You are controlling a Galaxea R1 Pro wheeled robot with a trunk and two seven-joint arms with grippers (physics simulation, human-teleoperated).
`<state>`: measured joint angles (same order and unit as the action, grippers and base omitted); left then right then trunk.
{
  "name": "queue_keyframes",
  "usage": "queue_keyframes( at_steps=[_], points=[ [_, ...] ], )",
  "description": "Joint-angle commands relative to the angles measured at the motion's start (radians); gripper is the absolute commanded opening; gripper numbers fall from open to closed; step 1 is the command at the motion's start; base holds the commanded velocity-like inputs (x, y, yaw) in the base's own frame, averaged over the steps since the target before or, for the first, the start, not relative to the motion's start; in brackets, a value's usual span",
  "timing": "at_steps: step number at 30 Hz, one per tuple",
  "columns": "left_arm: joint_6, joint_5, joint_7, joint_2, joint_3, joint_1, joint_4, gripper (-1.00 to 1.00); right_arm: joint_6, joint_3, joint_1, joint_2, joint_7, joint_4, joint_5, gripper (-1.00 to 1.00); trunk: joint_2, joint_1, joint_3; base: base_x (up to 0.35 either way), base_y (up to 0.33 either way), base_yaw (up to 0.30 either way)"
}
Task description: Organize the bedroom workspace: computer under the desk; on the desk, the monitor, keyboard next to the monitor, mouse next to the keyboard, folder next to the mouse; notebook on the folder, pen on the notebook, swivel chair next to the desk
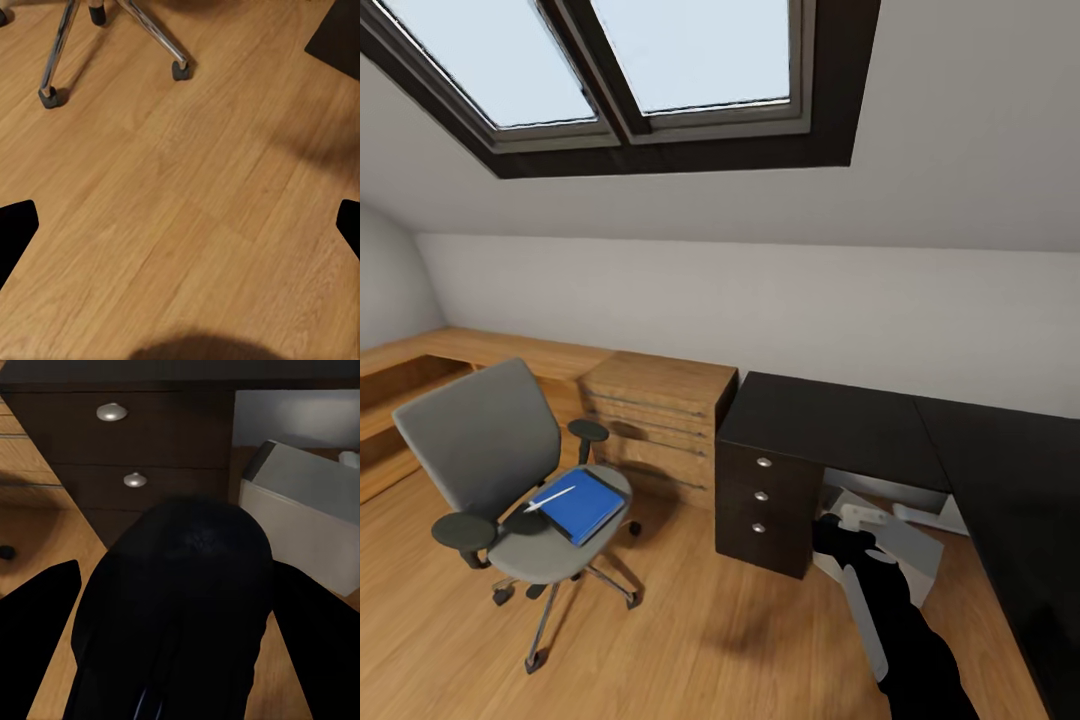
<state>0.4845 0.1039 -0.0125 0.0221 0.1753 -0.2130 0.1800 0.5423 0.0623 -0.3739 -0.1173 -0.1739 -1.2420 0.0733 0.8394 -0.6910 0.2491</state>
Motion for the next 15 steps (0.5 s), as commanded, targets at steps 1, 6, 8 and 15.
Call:
queue_keyframes(
  at_steps=[1, 6, 8, 15],
  points=[
    [0.003, 0.01, -0.001, 0.0, -0.002, -0.001, -0.001, 1.0, 0.004, 0.001, -0.001, -0.001, -0.006, -0.001, 0.008, -1.0, -0.006, 0.004, -0.002, 0.001, -0.002, 0.0],
    [0.003, 0.011, -0.001, 0.0, -0.002, -0.001, -0.001, 1.0, 0.001, 0.001, -0.001, -0.001, -0.006, 0.002, 0.008, -1.0, -0.041, 0.023, -0.018, 0.0, 0.0, 0.0],
    [0.003, 0.011, -0.001, 0.0, -0.002, -0.001, -0.001, 1.0, 0.0, 0.001, 0.0, -0.001, -0.006, 0.003, 0.008, -1.0, -0.055, 0.031, -0.024, 0.0, 0.0, 0.0],
    [0.003, 0.011, -0.001, 0.0, -0.002, -0.001, -0.001, 1.0, -0.002, 0.001, -0.001, -0.002, -0.006, 0.004, 0.008, -1.0, -0.104, 0.057, -0.046, 0.0, 0.0, 0.079]
  ],
)
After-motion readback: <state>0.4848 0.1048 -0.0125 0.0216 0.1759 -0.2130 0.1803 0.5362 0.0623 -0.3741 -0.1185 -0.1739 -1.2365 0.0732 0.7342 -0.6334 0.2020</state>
